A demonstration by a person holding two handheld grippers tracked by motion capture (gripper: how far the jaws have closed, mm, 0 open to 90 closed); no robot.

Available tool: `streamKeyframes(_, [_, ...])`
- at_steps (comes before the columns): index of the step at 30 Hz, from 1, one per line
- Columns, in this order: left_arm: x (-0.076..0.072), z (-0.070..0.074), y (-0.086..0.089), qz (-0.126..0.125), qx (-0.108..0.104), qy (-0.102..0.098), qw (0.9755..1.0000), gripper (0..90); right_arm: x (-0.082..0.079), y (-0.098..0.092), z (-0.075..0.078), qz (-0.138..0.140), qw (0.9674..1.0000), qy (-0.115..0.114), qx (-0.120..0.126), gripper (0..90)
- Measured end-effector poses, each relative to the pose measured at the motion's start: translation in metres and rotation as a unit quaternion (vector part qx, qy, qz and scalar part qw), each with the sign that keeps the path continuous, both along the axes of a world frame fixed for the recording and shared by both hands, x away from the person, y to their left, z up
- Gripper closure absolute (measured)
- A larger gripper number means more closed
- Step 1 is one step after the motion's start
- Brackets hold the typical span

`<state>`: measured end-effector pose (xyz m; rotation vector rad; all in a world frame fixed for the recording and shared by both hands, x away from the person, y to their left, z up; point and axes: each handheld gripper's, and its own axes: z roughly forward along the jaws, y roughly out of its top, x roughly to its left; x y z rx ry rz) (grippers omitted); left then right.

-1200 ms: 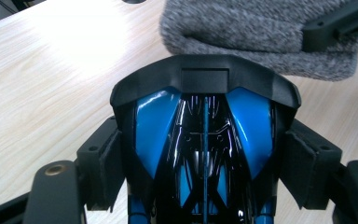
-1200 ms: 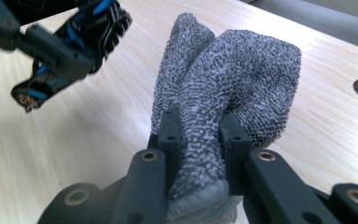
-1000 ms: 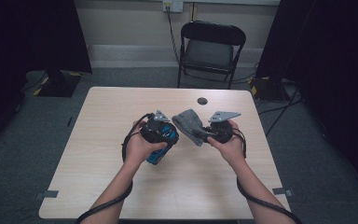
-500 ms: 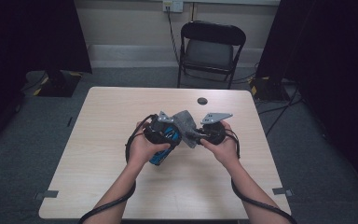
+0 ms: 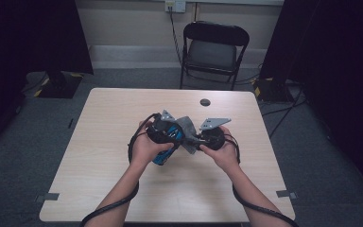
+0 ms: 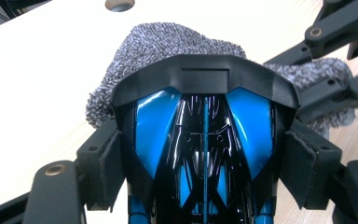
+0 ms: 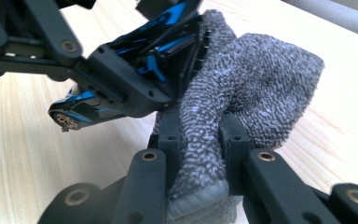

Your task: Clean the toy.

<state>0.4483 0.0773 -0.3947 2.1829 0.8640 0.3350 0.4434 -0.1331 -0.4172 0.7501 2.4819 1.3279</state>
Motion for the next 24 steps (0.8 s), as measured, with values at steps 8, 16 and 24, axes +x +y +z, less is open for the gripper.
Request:
streamKeyframes(8, [0.0023,0.0021,0.0020,0.001,0.004,-0.004,1.0000,25.6,-0.0014,0.0024,-0.0028,0.006,1.0000,0.003,-0.004,75.1])
streamKeyframes(16, [0.0042,0.0030,0.0023,0.003,-0.002,0.001,1.0000,25.6,-0.0035,0.0051,-0.0043,0.014,0.9999,0.003,-0.003,75.1])
streamKeyframes(24, [0.0054,0.0010,0.0009,0.003,0.001,0.005,1.0000,25.6,-0.0043,0.0058,-0.0082,0.015,0.9998,0.010,-0.003,75.1])
